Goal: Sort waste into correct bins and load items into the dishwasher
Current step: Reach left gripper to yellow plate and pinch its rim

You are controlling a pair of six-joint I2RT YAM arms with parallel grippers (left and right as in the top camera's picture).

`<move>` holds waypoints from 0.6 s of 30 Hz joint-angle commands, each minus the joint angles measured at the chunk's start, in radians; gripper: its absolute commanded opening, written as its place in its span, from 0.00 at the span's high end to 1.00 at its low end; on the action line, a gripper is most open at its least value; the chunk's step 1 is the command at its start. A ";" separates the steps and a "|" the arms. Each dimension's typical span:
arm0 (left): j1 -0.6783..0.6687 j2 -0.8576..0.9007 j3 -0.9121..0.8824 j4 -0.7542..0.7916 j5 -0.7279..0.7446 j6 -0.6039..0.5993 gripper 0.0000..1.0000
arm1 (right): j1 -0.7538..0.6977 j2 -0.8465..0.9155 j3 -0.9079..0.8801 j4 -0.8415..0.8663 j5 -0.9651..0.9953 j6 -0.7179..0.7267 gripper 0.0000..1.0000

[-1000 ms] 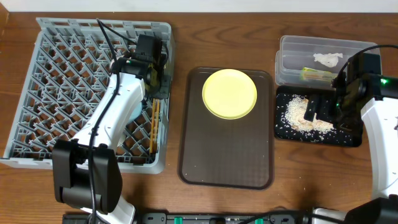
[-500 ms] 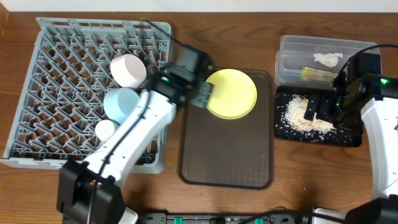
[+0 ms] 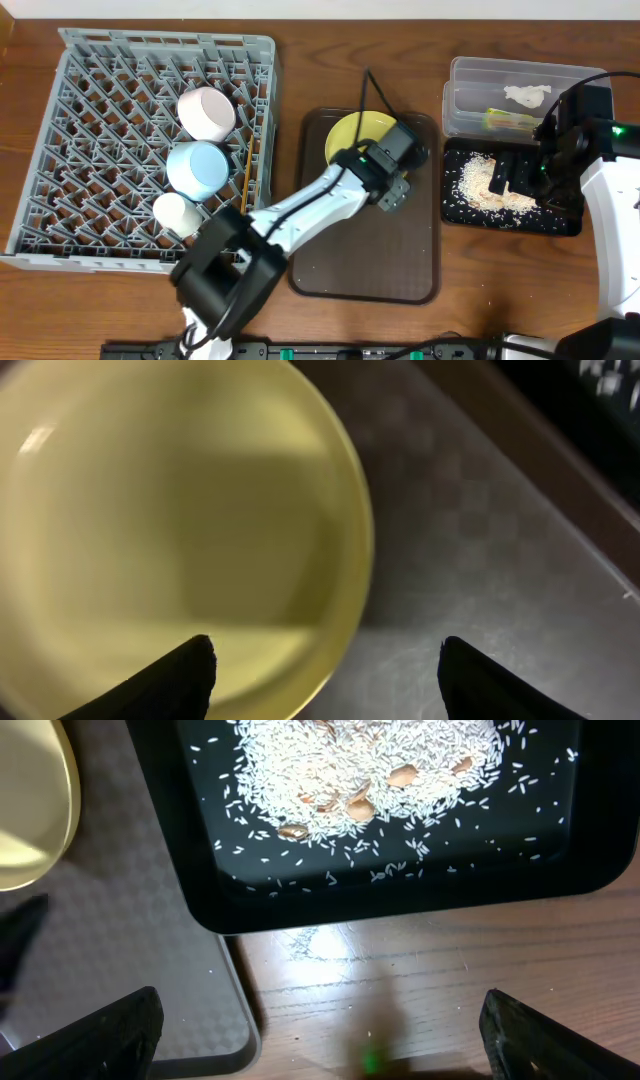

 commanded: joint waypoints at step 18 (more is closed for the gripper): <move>-0.009 0.146 -0.001 0.006 -0.235 0.065 0.80 | -0.003 -0.018 0.017 -0.001 0.006 0.004 0.01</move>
